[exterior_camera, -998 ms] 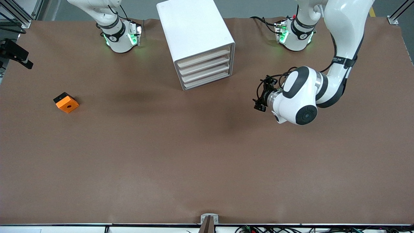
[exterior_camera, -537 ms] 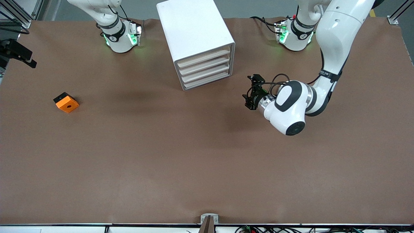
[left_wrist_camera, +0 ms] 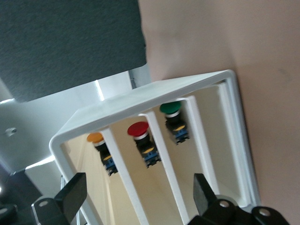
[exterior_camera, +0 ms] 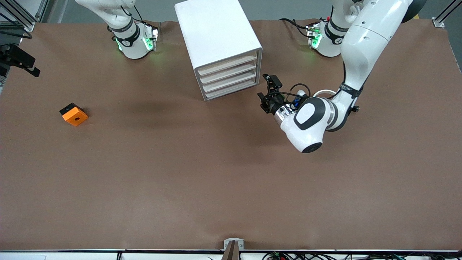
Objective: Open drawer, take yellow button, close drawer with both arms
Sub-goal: 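Close the left gripper on the front of the lowest drawer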
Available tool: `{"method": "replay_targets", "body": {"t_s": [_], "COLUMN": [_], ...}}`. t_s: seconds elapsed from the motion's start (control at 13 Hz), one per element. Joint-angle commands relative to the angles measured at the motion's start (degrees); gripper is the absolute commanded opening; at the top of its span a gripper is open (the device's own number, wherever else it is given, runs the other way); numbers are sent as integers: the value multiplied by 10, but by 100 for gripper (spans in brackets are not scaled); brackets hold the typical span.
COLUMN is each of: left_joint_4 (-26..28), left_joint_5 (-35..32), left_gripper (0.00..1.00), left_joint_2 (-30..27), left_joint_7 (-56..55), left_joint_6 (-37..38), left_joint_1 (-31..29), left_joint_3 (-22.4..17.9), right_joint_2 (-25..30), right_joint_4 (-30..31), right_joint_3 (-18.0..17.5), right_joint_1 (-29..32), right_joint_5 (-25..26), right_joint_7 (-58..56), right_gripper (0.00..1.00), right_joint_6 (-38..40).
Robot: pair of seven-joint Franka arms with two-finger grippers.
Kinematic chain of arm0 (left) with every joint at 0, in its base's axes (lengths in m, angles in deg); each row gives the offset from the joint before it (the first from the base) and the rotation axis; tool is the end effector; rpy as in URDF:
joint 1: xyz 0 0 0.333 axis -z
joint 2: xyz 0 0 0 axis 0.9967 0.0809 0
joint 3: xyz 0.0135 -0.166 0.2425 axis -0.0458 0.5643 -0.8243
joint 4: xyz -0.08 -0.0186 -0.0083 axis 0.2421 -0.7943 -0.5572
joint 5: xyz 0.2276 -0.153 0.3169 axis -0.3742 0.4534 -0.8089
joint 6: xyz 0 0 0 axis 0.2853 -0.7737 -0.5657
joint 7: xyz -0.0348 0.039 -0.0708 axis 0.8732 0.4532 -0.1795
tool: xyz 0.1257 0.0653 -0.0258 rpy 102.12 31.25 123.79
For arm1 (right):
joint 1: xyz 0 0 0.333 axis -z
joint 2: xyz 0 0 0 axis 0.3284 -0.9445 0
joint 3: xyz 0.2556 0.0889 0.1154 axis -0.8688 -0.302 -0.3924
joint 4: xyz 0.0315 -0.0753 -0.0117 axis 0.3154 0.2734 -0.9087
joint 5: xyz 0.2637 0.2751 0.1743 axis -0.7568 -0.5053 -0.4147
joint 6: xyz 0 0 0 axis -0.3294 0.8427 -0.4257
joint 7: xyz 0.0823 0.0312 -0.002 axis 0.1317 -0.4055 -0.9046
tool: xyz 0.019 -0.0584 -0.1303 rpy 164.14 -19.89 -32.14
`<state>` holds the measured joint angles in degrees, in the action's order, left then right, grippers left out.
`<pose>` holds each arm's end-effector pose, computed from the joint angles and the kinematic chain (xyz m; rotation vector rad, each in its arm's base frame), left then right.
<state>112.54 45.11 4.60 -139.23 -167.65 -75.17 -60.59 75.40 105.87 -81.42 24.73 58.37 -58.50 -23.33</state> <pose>0.4687 -0.3703 0.2127 -1.4423 -1.6511 1.4919 0.5257 -0.0460 0.6183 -3.1294 0.0720 -0.0190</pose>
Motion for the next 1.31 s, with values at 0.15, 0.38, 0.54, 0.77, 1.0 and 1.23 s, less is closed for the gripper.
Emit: {"method": "replay_targets", "body": {"t_s": [0.15, 0.38, 0.54, 0.77, 1.0, 1.23], "left_joint_4": [-18, -19, -18, -12, -5, 16], "left_joint_5": [43, 59, 59, 60, 60, 55], "left_gripper": [100, 100, 82, 60, 60, 60], "left_joint_2": [35, 40, 39, 39, 40, 40], "left_joint_7": [-60, -68, -68, -69, -72, -74], "left_joint_6": [33, 39, 43, 61, 92, 95], "left_joint_1": [27, 38, 53, 73, 83, 84], "left_joint_3": [2, 2, 2, 1, 1, 0], "right_joint_2": [0, 0, 1, 1, 1, 1], "right_joint_4": [-1, 0, 0, 1, 0, 0], "right_joint_3": [1, 1, 1, 1, 1, 1], "right_joint_1": [-3, -3, -3, -3, -3, -2], "right_joint_5": [6, 6, 5, 4, 3, 2], "right_joint_7": [5, 5, 7, 9, 9, 28], "right_gripper": [100, 100, 100, 100, 100, 100], "right_joint_6": [-4, -6, -5, -4, -3, 0]}}
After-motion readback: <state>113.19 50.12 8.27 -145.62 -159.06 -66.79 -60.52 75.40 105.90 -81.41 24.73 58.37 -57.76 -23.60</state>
